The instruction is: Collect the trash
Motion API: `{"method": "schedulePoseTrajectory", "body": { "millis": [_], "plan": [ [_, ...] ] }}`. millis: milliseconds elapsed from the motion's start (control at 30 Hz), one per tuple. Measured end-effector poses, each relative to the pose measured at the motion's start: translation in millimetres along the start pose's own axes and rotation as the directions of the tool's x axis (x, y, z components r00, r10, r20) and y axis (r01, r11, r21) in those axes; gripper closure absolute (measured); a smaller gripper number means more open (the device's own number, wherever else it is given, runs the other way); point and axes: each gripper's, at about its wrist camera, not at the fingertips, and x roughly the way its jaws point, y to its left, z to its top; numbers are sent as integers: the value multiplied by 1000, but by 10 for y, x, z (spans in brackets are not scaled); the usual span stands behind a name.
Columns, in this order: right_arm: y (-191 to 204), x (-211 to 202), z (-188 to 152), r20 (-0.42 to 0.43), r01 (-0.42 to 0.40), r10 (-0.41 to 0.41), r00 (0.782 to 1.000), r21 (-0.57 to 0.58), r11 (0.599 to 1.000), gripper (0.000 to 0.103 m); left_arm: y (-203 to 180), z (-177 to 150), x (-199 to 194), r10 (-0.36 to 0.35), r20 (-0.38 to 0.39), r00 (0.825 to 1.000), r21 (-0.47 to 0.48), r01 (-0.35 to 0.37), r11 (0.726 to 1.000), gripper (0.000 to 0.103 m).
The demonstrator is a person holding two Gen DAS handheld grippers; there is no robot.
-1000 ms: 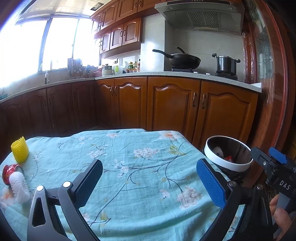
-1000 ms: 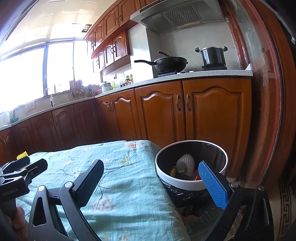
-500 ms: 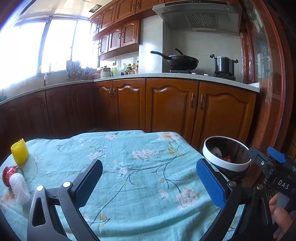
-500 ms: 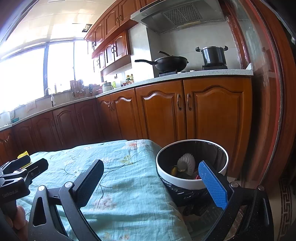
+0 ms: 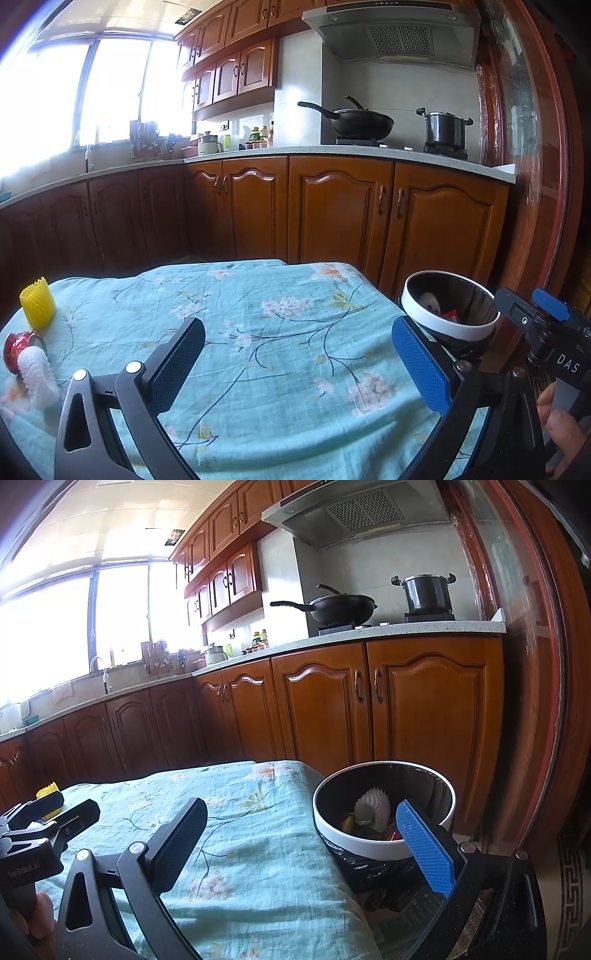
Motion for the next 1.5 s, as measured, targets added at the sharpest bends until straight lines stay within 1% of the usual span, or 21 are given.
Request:
{"method": "schedulePoseTrajectory", "body": {
  "millis": [900, 1500],
  "plan": [
    [45, -15, 46, 0, -9, 9, 1000, -2, 1000, 0, 24, 1, 12, -19, -8, 1000, 1, 19, 1000, 1],
    [51, -14, 48, -6, -13, 13, 1000, -6, 1000, 0, 30, 0, 12, -19, -11, 1000, -1, 19, 1000, 1]
  ]
}}
